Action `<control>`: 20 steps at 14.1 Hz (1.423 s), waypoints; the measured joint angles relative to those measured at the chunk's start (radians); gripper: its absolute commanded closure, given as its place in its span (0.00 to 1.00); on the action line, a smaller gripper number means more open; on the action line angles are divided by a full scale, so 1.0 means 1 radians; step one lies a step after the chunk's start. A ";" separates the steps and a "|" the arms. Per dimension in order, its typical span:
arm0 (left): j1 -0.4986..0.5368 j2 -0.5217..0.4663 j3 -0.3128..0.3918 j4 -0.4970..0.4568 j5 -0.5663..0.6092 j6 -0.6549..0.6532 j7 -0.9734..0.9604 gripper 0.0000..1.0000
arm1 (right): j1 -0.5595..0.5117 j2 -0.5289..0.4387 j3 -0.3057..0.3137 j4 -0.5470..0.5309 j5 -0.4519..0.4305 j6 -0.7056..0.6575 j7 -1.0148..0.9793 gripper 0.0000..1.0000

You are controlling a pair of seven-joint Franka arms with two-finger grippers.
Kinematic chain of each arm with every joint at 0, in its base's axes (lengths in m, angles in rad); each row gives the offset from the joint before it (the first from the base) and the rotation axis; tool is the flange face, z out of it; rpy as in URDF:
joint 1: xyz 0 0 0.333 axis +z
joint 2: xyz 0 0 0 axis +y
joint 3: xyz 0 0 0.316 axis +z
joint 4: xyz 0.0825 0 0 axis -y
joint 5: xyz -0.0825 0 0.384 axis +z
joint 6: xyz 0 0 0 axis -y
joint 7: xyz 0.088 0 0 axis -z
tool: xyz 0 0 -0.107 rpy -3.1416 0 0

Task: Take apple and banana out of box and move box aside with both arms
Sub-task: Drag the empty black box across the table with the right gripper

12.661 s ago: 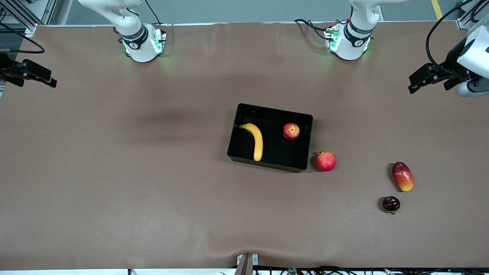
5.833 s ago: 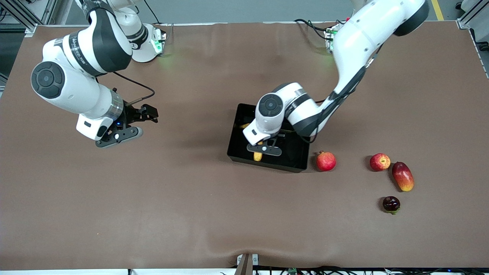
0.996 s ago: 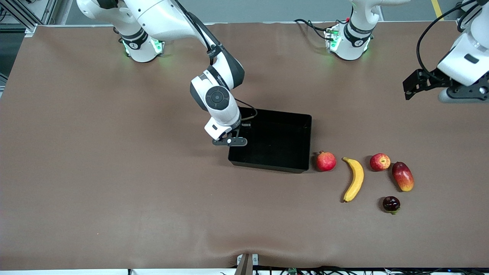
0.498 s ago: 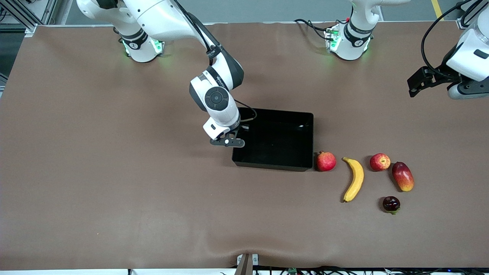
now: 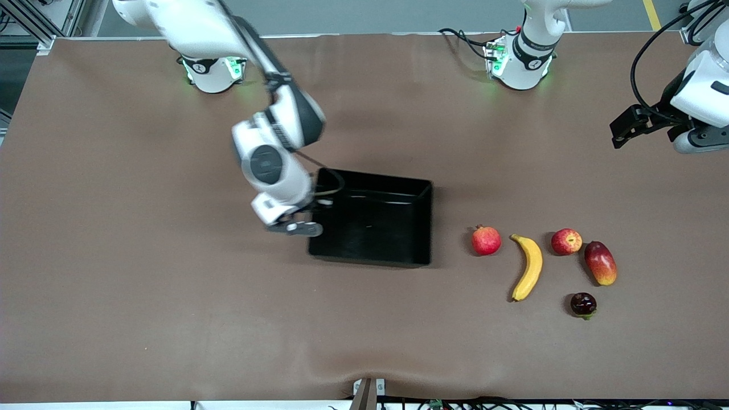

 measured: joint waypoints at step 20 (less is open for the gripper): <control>0.001 -0.006 0.000 0.001 0.000 0.001 0.000 0.00 | -0.830 0.066 0.000 -0.051 -0.007 0.055 -0.972 0.54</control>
